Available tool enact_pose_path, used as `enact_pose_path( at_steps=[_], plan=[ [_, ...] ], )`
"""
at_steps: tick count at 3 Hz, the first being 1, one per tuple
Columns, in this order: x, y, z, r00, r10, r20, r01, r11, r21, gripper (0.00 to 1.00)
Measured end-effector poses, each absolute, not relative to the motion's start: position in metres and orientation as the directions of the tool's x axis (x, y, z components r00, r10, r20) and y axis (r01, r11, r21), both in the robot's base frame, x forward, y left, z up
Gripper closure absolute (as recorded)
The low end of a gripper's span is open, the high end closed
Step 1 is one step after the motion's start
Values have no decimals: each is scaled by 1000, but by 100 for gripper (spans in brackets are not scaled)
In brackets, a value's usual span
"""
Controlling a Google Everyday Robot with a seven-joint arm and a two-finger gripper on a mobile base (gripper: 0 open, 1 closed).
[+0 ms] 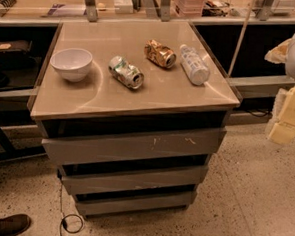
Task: Open top drawer
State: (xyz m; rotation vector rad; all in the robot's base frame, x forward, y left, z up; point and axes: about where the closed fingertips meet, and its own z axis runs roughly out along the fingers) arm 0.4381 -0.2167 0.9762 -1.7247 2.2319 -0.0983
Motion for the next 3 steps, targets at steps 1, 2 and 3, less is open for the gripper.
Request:
enact_pose_path(
  at_steps=[1, 2, 3],
  plan=[
    [438, -217, 976, -221, -953, -207, -931, 270, -246, 0],
    [435, -202, 955, -201, -956, -212, -942, 249, -227, 0],
    [431, -173, 901, -180, -957, -229, -957, 224, -182, 0]
  ],
)
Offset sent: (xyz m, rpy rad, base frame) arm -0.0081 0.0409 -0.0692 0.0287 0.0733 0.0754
